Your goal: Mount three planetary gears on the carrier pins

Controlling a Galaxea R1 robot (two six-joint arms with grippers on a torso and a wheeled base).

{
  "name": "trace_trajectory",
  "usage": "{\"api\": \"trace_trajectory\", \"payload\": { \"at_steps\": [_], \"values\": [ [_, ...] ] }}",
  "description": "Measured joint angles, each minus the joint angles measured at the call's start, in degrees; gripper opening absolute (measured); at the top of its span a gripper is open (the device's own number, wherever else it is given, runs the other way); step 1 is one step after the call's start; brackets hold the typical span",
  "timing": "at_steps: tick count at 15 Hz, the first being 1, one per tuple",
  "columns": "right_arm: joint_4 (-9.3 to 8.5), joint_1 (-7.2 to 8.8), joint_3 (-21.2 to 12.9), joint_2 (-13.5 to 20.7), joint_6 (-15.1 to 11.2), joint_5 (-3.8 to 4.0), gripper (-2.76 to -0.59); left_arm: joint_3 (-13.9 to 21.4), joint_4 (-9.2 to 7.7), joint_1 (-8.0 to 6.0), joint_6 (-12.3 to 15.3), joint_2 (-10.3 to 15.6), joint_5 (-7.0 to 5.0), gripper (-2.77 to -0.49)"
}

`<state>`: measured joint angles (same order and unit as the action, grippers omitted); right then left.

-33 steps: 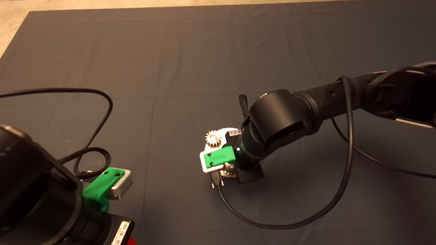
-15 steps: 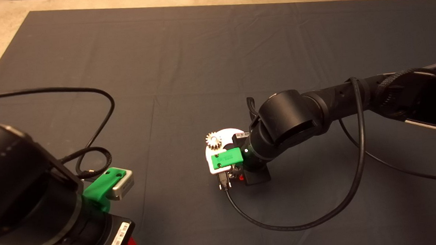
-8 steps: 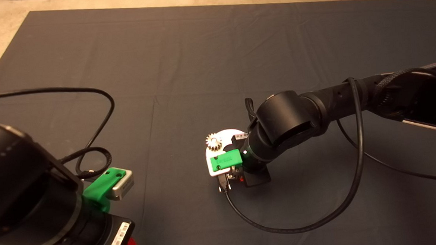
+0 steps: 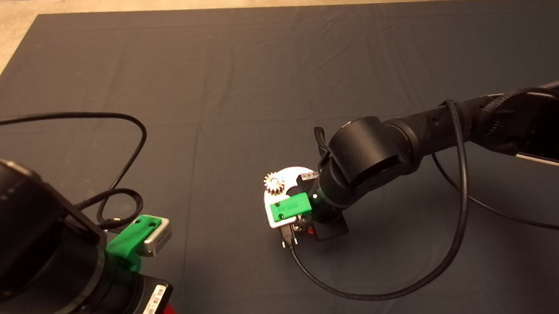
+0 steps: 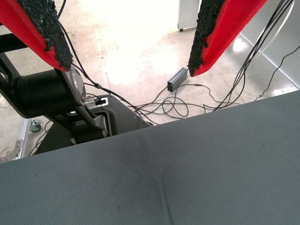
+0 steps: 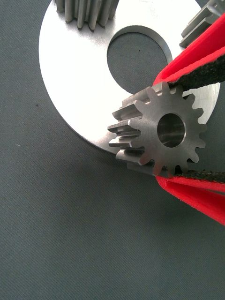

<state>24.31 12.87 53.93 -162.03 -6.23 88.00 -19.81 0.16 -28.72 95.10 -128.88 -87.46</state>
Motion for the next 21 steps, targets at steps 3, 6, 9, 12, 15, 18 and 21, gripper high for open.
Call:
{"api": "trace_trajectory", "payload": {
  "at_steps": [3, 6, 9, 12, 15, 18, 21],
  "values": [
    [-0.09, 0.0, 0.0, 0.26, 0.47, -0.35, -2.32, 0.0, 0.0, 0.0, -0.01, 0.0, 0.0, -1.51],
    [-0.11, 0.0, 0.0, 0.32, 1.02, -0.52, -2.32, 0.0, 0.0, 0.0, 0.0, 0.0, 0.0, -1.51],
    [-0.11, 0.0, 0.0, 0.3, 1.77, -0.52, -2.32, 0.0, 0.0, -0.02, 0.0, 0.0, 0.0, -1.51],
    [-0.11, 0.02, 0.0, 0.28, 2.01, -0.49, -2.32, 0.0, 0.0, 0.0, 0.0, 0.0, 0.0, -1.51],
    [-0.15, 0.11, 0.0, 0.22, 2.84, -0.44, -2.32, 0.0, 0.0, -0.01, 0.0, 0.0, 0.0, -1.51],
    [-1.11, 0.35, 0.0, -0.4, 3.13, -0.13, -2.32, 0.0, 0.0, 0.0, 0.0, 0.0, -0.02, -1.51],
    [-1.71, 0.35, -0.21, -1.15, 3.4, -0.11, -2.32, 0.0, 0.0, 0.0, 0.0, 0.0, 0.02, -1.51]
  ]
}}
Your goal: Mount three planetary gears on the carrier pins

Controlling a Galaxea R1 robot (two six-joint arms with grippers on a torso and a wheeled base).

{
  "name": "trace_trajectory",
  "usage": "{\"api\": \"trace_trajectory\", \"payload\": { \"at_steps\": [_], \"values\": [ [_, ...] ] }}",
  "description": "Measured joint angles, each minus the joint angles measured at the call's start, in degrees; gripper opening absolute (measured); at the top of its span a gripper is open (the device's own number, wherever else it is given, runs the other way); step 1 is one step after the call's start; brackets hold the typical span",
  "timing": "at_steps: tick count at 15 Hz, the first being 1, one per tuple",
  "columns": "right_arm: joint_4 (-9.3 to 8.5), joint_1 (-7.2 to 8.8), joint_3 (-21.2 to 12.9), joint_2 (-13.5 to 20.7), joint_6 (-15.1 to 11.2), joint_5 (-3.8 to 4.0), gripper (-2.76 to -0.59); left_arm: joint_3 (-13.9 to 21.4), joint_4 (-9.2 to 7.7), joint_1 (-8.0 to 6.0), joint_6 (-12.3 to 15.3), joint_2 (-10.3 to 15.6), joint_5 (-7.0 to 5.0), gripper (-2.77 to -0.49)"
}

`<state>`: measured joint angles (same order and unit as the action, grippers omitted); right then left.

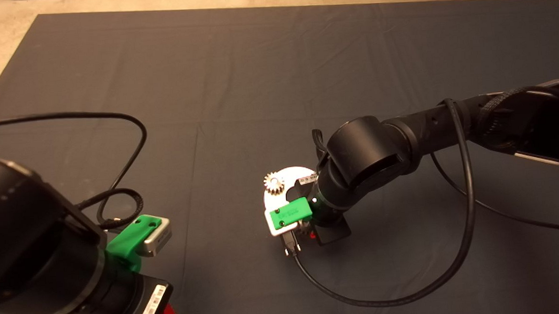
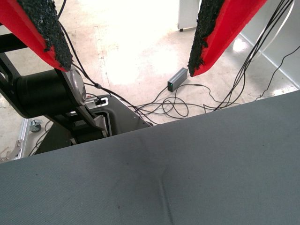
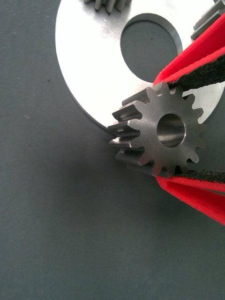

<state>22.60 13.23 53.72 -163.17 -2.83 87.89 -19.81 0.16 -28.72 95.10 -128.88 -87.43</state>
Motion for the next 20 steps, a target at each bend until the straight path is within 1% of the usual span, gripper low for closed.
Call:
{"api": "trace_trajectory", "payload": {
  "at_steps": [5, 8, 9, 11, 12, 13, 14, 15, 16, 17, 18, 20],
  "values": [
    [-0.09, 0.02, -0.2, -0.63, 0.05, 0.0, -2.32, 0.0, 0.0, 0.0, 0.01, 0.0, -0.02, -1.51],
    [-0.12, 0.66, -0.11, -0.63, 0.05, 0.02, -2.32, 0.0, 0.0, 0.0, 0.0, 0.0, -0.02, -1.51],
    [-0.22, 0.91, 0.46, -0.63, 0.05, -0.07, -2.32, 0.0, 0.0, 0.0, 0.02, 0.01, 0.0, -1.51],
    [-0.26, 1.1, 2.9, -0.24, 0.02, -0.18, -2.32, 0.0, 0.0, 0.0, 0.02, 0.02, -0.02, -1.51],
    [-0.63, 1.38, 3.52, 0.43, 0.0, -0.63, -2.32, 0.0, 0.0, 0.01, 0.02, 0.13, -0.02, -1.51],
    [-0.72, 1.74, 3.96, 1.02, -0.24, -0.48, -2.32, 0.0, -0.02, 0.12, 0.02, 0.16, -0.02, -1.51],
    [-0.78, 2.04, 4.44, 1.51, -1.19, -0.46, -2.32, 0.0, -0.06, 0.12, 0.02, 0.16, -0.02, -1.51],
    [-0.8, 1.99, 4.96, 1.9, -2.47, -0.09, -2.32, 0.0, -0.09, 0.12, 0.02, 0.17, -0.01, -1.51],
    [-0.89, 1.99, 5.15, 2.26, -3.93, 0.0, -2.32, 0.0, -0.09, 0.12, 0.02, 0.21, -0.04, -1.51],
    [-1.55, 2.04, 5.34, 2.42, -5.63, -0.02, -2.32, 0.0, -0.09, 0.12, 0.02, 0.18, 0.0, -1.51],
    [-2.64, 2.01, 5.38, 2.59, -7.06, -0.05, -2.32, 0.0, -0.09, 0.12, 0.02, 0.18, 0.0, -1.51],
    [-6.72, 2.07, 5.1, 3.45, -10.07, -0.09, -2.32, 0.0, -0.09, 0.12, 0.02, 0.18, -0.02, -1.51]
  ]
}}
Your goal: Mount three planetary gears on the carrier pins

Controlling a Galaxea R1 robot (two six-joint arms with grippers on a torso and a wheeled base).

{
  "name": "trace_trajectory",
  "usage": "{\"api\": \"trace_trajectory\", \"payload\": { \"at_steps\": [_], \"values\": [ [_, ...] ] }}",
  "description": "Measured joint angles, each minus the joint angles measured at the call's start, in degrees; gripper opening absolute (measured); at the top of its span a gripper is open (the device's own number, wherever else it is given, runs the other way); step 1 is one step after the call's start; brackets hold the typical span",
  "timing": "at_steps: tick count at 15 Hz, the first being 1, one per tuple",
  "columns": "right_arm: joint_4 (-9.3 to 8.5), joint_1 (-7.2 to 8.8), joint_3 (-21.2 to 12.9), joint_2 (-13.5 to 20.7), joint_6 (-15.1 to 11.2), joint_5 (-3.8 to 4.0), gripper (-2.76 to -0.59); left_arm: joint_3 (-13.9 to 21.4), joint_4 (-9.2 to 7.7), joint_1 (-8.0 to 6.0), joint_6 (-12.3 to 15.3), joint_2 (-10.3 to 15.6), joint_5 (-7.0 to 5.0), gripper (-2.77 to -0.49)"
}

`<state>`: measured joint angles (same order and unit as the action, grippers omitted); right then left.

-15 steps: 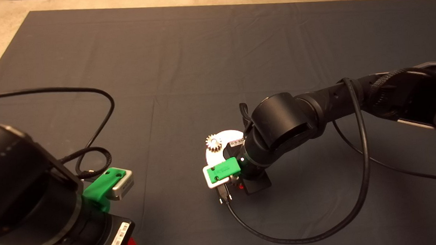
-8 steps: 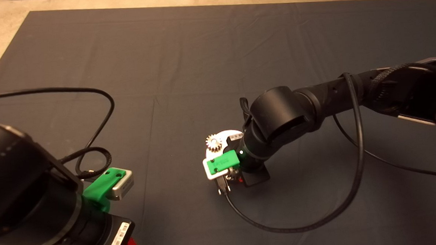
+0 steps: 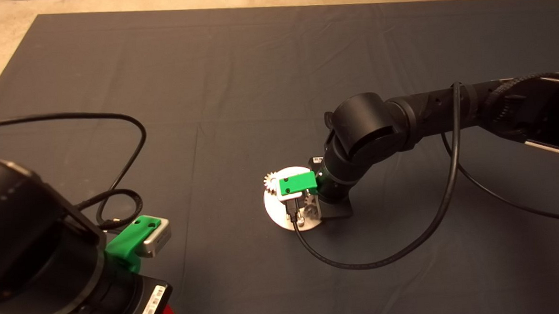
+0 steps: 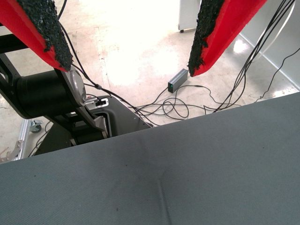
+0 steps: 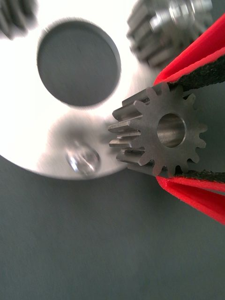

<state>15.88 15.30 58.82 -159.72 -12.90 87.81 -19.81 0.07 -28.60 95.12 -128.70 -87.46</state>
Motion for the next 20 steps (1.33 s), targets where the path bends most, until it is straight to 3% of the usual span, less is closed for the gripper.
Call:
{"api": "trace_trajectory", "payload": {
  "at_steps": [2, 3, 5, 11, 14, 16, 20],
  "values": [
    [-2.05, 0.45, -1.69, 1.14, -2.52, 0.03, -2.32, 0.0, 0.0, 0.0, 0.0, -0.02, 0.01, -1.51],
    [-3.29, 1.21, -3.51, 1.98, -5.3, 0.28, -2.32, 0.0, 0.0, 0.0, 0.02, 0.0, 0.02, -1.51],
    [-4.27, 2.23, -5.33, 2.59, -8.22, 0.23, -2.32, 0.0, -0.02, 0.0, 0.05, 0.0, 0.0, -1.51],
    [-5.02, 2.45, -6.12, 3.29, -15.49, 0.04, -2.32, 0.0, -0.02, 0.0, 0.2, 0.0, 0.0, -1.51],
    [-5.16, 1.95, -5.4, 3.72, -20.84, 0.12, -2.32, 0.0, -0.02, 0.0, 0.44, 0.0, 0.0, -1.51],
    [-5.17, 1.1, -5.0, 3.85, -25.61, 0.17, -2.32, 0.0, -0.02, 0.02, 0.57, 0.13, 0.0, -1.51],
    [-4.77, 0.1, -4.72, 3.66, -39.39, 0.2, -2.32, 0.0, -0.05, 0.46, 0.6, 0.17, 0.0, -1.51]
  ]
}}
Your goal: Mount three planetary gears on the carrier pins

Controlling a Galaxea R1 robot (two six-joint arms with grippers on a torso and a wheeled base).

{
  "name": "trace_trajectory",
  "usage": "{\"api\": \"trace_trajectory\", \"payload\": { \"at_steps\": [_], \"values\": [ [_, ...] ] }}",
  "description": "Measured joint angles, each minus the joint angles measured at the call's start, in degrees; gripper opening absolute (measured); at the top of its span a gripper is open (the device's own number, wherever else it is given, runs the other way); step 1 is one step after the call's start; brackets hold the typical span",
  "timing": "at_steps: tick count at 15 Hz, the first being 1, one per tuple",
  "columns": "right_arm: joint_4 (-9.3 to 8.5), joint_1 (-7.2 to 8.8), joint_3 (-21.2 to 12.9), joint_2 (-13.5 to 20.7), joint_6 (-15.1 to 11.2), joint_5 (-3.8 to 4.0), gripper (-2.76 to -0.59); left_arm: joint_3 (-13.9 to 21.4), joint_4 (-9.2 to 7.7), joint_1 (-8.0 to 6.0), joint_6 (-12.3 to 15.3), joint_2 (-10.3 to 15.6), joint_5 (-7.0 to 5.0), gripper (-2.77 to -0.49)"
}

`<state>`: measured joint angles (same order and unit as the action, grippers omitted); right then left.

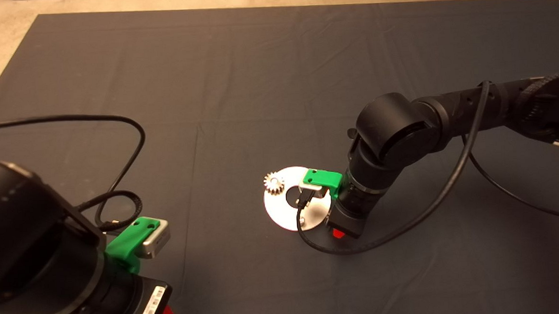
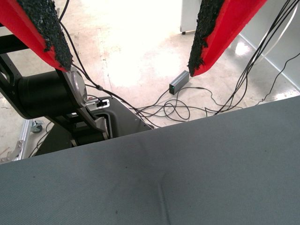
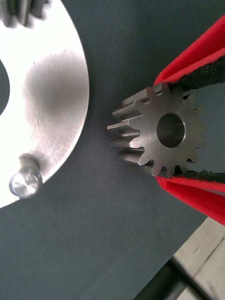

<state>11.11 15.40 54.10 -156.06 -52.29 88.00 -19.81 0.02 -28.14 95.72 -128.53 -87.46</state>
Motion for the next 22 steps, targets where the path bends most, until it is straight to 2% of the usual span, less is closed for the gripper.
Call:
{"api": "trace_trajectory", "payload": {
  "at_steps": [2, 3, 4, 7, 9, 14, 22],
  "values": [
    [0.49, 0.01, 0.02, -0.75, -6.04, 0.11, -2.32, 0.0, 0.0, 0.02, -0.03, -0.02, 0.0, -1.51],
    [0.62, 0.04, 0.02, -1.27, -8.2, 0.09, -2.32, 0.0, 0.0, 0.02, -0.07, -0.03, 0.0, -1.51],
    [0.74, 0.04, 0.02, -1.73, -9.18, 0.03, -2.32, 0.0, 0.0, 0.01, -0.08, -0.04, 0.02, -1.51],
    [1.57, 0.15, 0.0, -3.11, -10.43, 0.17, -2.32, 0.0, 0.0, 0.02, -0.22, -0.09, 0.0, -1.51],
    [3.74, 0.37, -0.35, -5.12, -11.63, 0.13, -2.32, 0.0, 0.0, 0.02, -0.49, -0.04, 0.0, -1.51],
    [7.39, 0.5, -1.93, -8.15, -13.18, 0.11, -2.32, 0.0, 0.0, 0.02, -0.74, -0.04, 0.0, -1.51],
    [10.53, 0.48, -2.71, -8.5, -13.55, 0.04, -2.32, 0.0, 0.0, 0.02, -1.16, -0.06, 0.0, -1.51]
  ]
}}
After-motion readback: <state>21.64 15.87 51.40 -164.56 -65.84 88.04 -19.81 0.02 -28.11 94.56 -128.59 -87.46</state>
